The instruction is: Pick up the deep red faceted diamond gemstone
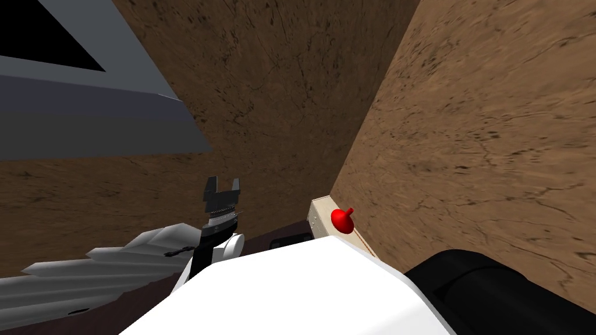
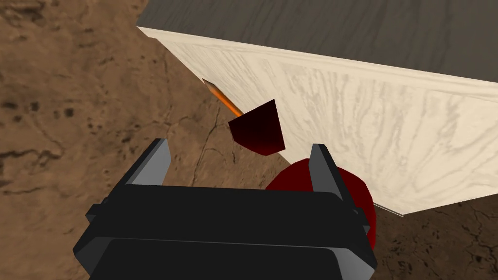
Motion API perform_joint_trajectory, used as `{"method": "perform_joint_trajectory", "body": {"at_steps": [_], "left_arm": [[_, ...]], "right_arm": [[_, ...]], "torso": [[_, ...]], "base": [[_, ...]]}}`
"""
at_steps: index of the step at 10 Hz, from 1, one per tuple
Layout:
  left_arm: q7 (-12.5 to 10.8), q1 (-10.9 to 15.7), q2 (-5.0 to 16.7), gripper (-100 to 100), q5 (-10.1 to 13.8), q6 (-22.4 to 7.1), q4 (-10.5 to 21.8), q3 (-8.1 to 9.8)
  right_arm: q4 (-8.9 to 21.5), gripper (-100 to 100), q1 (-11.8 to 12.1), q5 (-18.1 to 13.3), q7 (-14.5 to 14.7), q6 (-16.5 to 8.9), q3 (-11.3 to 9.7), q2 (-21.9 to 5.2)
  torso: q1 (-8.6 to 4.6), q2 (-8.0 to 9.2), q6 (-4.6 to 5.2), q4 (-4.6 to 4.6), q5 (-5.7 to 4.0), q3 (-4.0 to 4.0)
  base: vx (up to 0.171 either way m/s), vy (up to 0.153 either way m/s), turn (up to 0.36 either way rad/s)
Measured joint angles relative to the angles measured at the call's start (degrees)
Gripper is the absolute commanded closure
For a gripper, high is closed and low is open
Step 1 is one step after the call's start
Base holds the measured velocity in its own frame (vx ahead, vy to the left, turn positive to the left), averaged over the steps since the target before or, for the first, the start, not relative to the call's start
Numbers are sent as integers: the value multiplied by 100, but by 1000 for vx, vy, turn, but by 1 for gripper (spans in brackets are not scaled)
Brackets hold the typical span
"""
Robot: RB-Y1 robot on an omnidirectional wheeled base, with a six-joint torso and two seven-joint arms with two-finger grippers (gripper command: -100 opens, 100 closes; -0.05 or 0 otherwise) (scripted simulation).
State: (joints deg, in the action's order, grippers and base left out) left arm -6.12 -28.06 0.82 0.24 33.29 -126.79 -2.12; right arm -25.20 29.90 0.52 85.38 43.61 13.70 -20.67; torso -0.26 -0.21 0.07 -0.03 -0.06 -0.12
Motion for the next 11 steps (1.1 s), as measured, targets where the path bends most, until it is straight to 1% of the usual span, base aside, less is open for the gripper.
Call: {"method": "perform_joint_trajectory", "body": {"at_steps": [2, 3, 4, 5, 6, 7, 8, 9, 10, 11], "left_arm": [[0, 0, 0, 0, 0, 0, 0, 0], [0, 0, 0, 0, 0, 0, 0, 0], [0, 0, 0, 0, 0, 0, 0, 0], [0, 0, -1, 0, 0, 0, 0, -1], [0, 2, -1, 0, 0, 0, 0, -1], [0, 2, -1, 0, 0, 0, 0, -1], [0, 1, -1, 0, 0, 0, 0, -1], [0, 1, -1, 0, 0, 0, 0, -1], [0, 0, -1, 0, 0, 0, 0, -1], [0, 0, -1, 0, 0, 0, 0, -1]], "right_arm": [[203, -100, -120, -2, 129, -34, -5, 14], [428, -100, -251, -7, 194, -11, -14, 22], [458, 0, -267, -8, 208, 1, -16, 23], [454, -100, -265, -8, 207, 0, -16, 22], [-63, -100, -109, -9, 211, -317, 49, 73], [-337, -100, -83, -7, 243, -530, 97, 109], [-413, -100, -137, -6, 273, -511, 116, 113], [-138, -100, -368, -5, 285, -319, 122, 68], [48, -100, -447, -8, 261, -230, 113, 30], [-15, -100, -356, -10, 231, -331, 105, 36]], "torso": [[8, -5, -2, 0, 2, -2], [7, -8, -2, -1, 2, -4], [16, 0, 1, 0, 4, 0], [23, 7, 1, 1, 6, 4], [25, 35, -2, 7, 7, 19], [27, 48, 1, 10, 6, 27], [29, 36, 1, 8, 7, 21], [29, 19, -1, 5, 6, 12], [29, 11, 2, 2, 7, 6], [28, 10, 3, 1, 7, 5]], "base": [[48, -49, 86], [23, -24, 17], [0, 0, 0], [-89, -5, 166], [-114, 0, 75], [-56, 8, -23], [-11, 9, -13], [12, 6, 9], [13, 1, 1], [5, -1, -7]]}}
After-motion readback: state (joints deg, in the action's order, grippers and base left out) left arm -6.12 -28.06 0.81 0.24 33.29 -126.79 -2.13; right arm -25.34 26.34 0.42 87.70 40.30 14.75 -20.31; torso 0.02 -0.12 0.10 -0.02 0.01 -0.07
